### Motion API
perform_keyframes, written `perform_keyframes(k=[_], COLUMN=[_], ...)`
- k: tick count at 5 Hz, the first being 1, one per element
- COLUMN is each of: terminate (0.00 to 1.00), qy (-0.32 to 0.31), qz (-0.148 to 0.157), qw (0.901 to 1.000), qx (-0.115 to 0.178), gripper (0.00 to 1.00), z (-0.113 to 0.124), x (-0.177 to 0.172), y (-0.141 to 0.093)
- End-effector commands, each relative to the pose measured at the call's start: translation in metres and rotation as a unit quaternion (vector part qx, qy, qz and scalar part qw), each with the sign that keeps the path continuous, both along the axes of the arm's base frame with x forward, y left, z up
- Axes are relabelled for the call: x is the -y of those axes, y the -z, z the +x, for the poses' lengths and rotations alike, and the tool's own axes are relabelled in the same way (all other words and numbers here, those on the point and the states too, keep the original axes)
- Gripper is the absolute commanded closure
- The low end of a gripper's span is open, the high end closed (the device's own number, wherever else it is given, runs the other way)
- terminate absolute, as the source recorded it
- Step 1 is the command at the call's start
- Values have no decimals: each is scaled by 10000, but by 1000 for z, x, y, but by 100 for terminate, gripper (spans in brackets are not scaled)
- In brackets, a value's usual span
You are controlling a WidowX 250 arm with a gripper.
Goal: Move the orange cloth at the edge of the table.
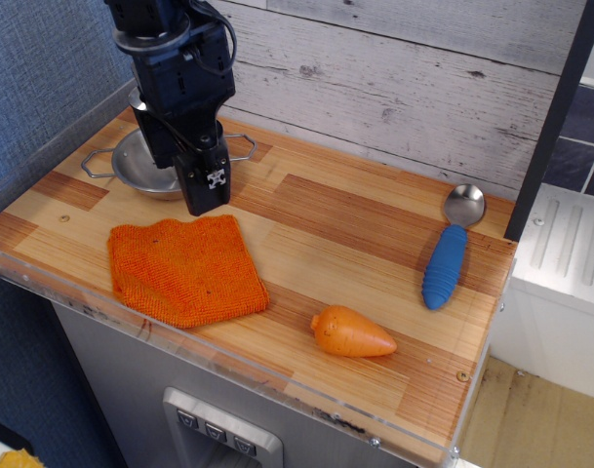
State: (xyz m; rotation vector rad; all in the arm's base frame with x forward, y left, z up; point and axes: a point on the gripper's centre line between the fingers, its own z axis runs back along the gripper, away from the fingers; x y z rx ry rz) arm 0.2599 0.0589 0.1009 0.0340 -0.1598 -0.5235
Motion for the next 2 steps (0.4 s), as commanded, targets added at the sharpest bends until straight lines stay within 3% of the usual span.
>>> perform_keyframes(k=[1, 2], terminate=[0, 100], qy=[-1, -1], qz=[60, 60], qw=[9997, 9997], qx=[253, 253], gripper=[0, 0], z=[4, 4], x=[-2, -2], y=[-14, -14])
